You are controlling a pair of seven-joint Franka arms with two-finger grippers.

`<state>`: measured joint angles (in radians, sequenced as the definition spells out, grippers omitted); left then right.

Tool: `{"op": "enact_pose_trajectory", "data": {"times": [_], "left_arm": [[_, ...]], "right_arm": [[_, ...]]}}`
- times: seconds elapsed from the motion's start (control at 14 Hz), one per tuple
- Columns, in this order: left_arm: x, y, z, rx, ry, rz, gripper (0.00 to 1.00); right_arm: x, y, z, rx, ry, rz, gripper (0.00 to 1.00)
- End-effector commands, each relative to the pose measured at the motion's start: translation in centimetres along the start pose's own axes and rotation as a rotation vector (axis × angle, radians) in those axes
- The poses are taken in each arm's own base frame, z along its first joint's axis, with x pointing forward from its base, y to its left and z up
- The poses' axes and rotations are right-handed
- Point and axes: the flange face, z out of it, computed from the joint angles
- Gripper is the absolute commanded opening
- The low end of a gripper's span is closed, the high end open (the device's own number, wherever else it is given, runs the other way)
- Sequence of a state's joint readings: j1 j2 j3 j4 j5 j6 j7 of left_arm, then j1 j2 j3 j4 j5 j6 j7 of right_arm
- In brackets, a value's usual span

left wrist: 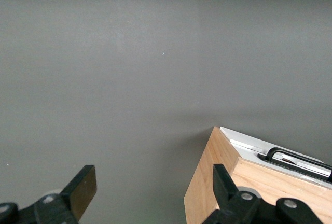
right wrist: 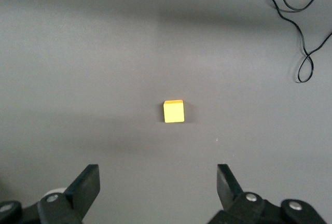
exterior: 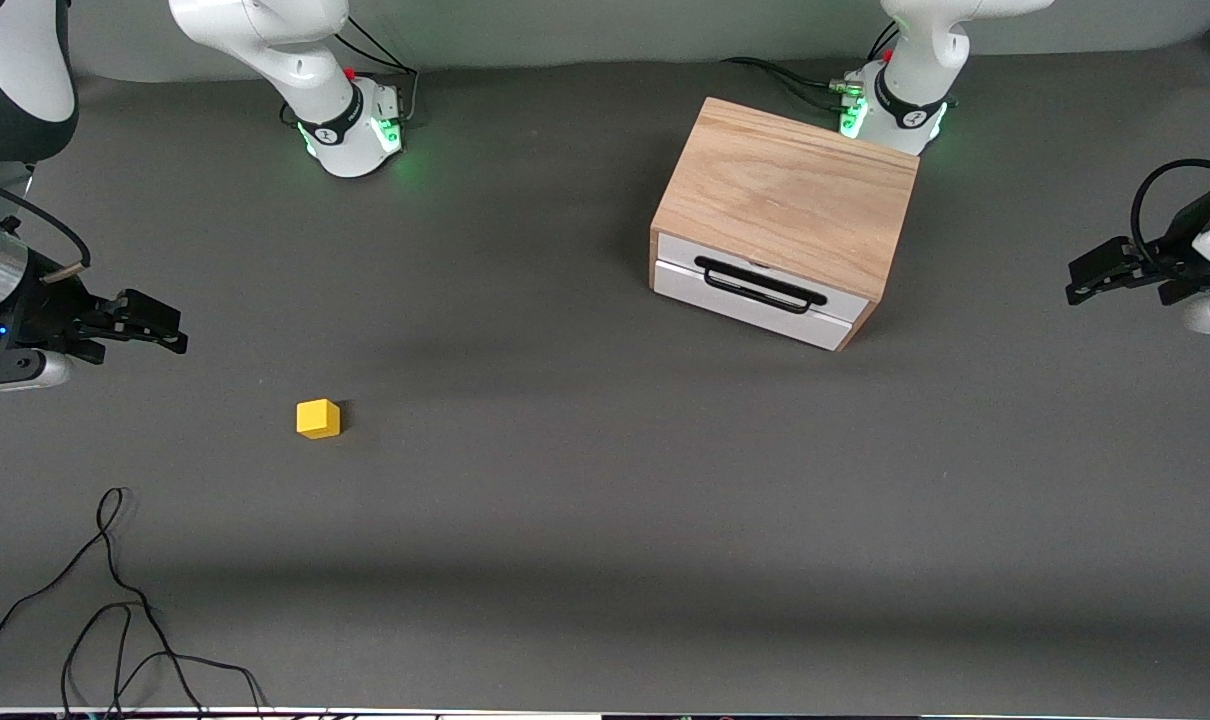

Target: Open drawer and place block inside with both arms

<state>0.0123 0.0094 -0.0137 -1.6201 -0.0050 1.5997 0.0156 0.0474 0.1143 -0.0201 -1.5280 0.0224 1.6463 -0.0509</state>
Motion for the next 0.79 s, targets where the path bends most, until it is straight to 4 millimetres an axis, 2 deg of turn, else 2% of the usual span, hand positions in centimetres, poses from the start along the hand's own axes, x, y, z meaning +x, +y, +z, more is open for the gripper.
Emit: {"op": "enact_pose_trajectory", "data": {"times": [0.0,0.43,0.64,0.71], "left_arm": [[-0.1,-0.3,-0.5,0.001,-0.007,0.006,1.0],[0.1,0.0,-0.5,0.002,-0.007,-0.003,1.0],[0.0,1.5,-0.4,-0.013,-0.013,-0.154,1.0],[0.0,3.1,-0.4,-0.012,-0.014,-0.216,1.0]], "right_arm": [[0.2,-0.5,-0.1,-0.012,-0.008,0.016,1.0],[0.3,-0.2,0.0,-0.01,-0.009,0.004,1.0],[0.2,-0.3,0.3,-0.01,-0.015,0.014,1.0],[0.2,-0.3,0.2,-0.008,-0.015,0.019,1.0]]}}
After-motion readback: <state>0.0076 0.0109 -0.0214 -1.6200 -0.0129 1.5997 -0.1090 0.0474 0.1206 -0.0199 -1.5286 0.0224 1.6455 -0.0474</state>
